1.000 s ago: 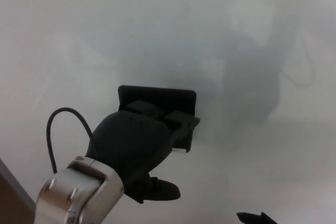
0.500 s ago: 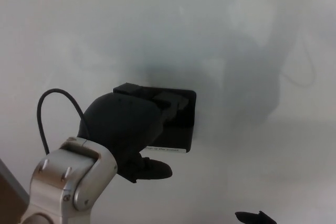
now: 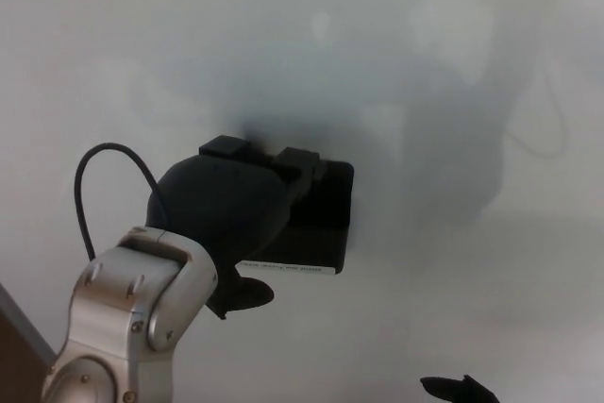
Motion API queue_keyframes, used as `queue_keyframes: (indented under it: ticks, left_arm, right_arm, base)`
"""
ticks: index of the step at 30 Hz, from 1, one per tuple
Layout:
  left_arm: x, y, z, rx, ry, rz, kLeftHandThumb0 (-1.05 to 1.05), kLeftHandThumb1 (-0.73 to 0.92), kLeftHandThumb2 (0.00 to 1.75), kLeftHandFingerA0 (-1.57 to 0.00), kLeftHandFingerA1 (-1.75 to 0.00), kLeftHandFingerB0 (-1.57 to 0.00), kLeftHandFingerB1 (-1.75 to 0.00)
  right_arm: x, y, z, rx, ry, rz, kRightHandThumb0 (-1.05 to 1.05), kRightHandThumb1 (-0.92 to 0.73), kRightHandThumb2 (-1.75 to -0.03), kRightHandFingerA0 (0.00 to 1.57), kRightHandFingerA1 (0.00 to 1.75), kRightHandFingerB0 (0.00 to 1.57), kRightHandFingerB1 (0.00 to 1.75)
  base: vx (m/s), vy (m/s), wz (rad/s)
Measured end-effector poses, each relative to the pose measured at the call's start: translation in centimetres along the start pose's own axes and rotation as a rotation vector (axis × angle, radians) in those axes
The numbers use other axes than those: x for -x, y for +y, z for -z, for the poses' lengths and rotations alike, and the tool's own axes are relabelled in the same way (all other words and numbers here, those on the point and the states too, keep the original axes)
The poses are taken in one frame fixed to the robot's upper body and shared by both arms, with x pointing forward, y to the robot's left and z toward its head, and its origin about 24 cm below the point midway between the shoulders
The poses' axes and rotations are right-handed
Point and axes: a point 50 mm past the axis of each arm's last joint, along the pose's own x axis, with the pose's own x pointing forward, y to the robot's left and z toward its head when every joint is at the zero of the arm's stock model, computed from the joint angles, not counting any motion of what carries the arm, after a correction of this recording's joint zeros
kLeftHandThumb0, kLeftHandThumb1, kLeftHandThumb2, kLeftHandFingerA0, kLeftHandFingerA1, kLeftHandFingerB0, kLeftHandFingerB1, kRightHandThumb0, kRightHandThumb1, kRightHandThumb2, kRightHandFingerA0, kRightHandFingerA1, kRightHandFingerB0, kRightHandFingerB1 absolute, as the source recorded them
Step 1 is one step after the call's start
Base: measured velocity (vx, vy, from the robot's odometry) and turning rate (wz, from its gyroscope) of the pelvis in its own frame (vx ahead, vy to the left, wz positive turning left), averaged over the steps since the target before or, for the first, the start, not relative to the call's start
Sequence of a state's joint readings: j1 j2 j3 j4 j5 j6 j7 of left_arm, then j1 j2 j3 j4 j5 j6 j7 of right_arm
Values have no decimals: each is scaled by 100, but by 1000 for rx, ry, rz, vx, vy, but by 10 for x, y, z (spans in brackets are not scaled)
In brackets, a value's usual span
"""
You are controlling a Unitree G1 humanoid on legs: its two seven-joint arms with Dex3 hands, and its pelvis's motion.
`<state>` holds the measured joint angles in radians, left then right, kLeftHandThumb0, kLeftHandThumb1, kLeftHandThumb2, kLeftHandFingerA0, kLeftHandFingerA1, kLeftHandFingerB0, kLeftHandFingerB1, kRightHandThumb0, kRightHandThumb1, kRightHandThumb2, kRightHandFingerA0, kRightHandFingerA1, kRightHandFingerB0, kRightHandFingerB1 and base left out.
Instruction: A magnetic marker holder is on the left hand side of the white board, the robot put the index and middle finger into the opening of the container and pull off the magnetic holder and hand it to a human on the left hand side.
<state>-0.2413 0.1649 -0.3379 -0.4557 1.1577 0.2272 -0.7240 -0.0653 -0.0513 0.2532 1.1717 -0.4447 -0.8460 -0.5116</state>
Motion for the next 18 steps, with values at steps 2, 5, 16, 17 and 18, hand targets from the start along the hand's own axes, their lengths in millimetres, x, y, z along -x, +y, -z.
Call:
queue_keyframes:
  ticks: [2,5,16,17,18]
  left_arm:
    - [-1,0,-1,-3,-2,0,-39,22,90,-1,-49,0,-47]
    - [-2,-1,-2,-7,-4,-2,-88,63,60,-18,-30,-17,-27]
    - [-8,-4,-11,3,-5,0,-39,23,91,0,-48,0,-46]
    - [-9,-5,-12,4,-3,3,-85,62,60,-18,-28,-18,-27]
    - [-10,-7,-13,5,-2,7,-85,62,60,-18,-28,-18,-27]
  right_arm:
    - [-1,0,-1,1,-3,1,-44,-62,-59,83,65,46,51]
    - [-3,-1,-2,2,-8,2,-45,-63,-59,83,64,46,51]
    - [-5,-2,-3,5,-15,2,-45,-63,-59,84,64,48,50]
    - [-5,-2,-3,5,-16,2,-45,-63,-59,83,64,47,50]
    - [-5,-2,-3,5,-17,3,-45,-63,-59,83,64,47,50]
  base:
    - [0,0,0]
    - [0,0,0]
    - [0,0,0]
    - [0,0,0]
    - [0,0,0]
